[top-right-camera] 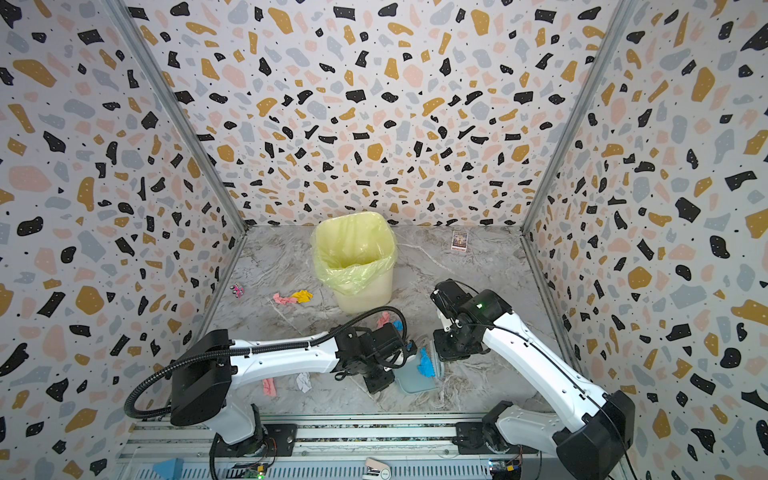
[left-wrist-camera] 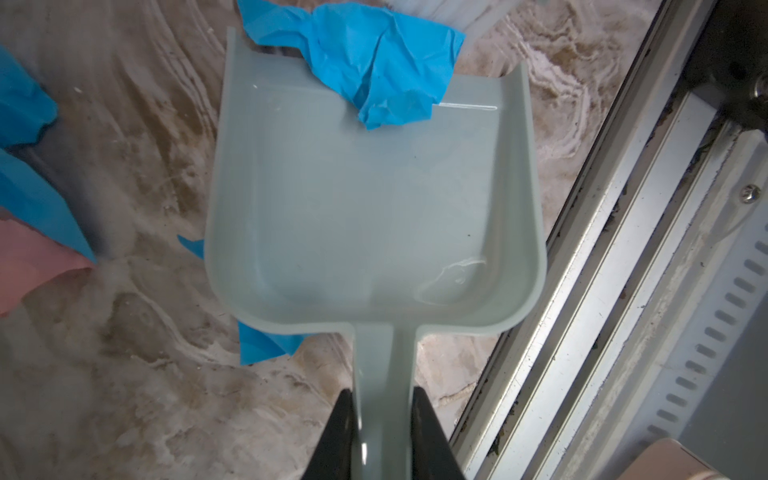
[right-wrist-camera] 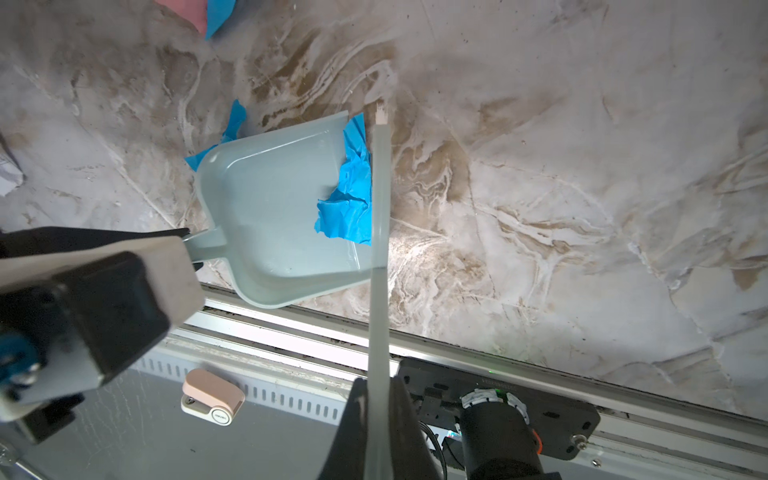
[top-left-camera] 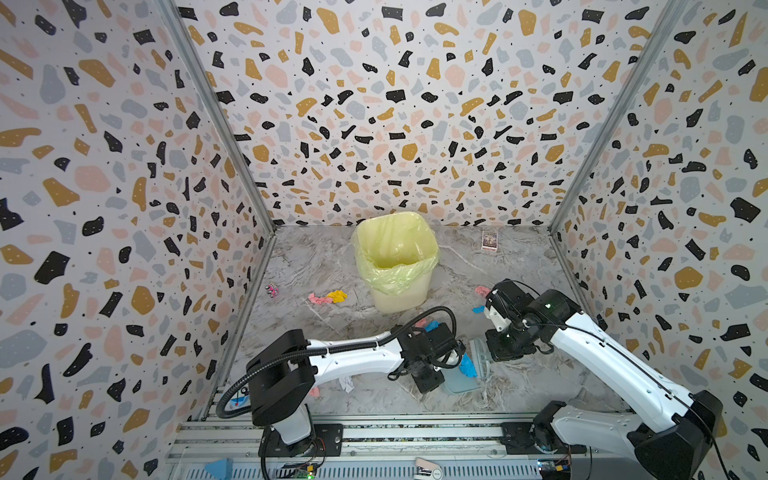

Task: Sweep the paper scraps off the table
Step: 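Sweep the blue scraps into the dustpan with the brush in the right gripper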

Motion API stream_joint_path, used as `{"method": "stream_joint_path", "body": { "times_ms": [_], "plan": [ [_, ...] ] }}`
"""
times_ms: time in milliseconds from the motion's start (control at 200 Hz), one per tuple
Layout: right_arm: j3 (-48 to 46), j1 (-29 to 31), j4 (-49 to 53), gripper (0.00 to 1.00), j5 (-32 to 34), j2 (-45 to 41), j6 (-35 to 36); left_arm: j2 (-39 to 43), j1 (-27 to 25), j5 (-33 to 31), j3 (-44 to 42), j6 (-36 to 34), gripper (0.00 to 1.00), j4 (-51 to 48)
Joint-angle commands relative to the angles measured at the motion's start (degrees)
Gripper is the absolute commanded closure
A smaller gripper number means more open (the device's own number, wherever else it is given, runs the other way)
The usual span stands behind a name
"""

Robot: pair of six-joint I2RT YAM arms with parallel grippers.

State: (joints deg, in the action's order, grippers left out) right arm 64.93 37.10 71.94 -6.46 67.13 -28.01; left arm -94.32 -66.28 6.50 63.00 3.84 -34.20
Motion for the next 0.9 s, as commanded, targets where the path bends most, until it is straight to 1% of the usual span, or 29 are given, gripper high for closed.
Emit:
{"method": "stream_joint_path", "body": {
  "times_ms": [0,95,230,365,521,671,791,896],
  "plan": [
    [2.59,0.74,0.04,1.00,-2.48,-0.47,0.41,-0.66,-0.34,0.44,-0.71,0.30,1.00,0.70],
    [3.27,1.37,-0.40,1.00,-4.46,-0.51,0.62,-1.02,-0.34,0.43,-0.40,0.30,1.00,0.79],
    [3.63,2.36,-0.20,1.00,-5.58,-0.51,1.05,-1.35,-0.34,0.35,0.07,0.31,1.00,0.79],
    [5.33,1.98,2.56,1.00,-1.00,-1.38,0.33,-1.84,-0.34,0.42,0.44,0.27,1.00,0.51],
    [6.84,-2.63,3.45,1.00,2.59,-2.18,0.68,-1.99,-0.33,0.62,0.46,0.27,1.00,0.42],
    [4.92,-3.70,0.30,1.00,6.43,-1.16,0.49,-1.92,-0.34,0.52,0.54,0.51,1.00,0.62],
    [2.82,-3.76,-4.23,1.00,6.30,0.02,0.32,-2.09,-0.34,0.58,0.95,0.50,1.00,0.64],
    [1.01,-3.70,-7.75,1.00,4.46,0.72,0.34,-2.27,-0.34,0.53,1.39,0.35,1.00,0.20]
  ]
}}
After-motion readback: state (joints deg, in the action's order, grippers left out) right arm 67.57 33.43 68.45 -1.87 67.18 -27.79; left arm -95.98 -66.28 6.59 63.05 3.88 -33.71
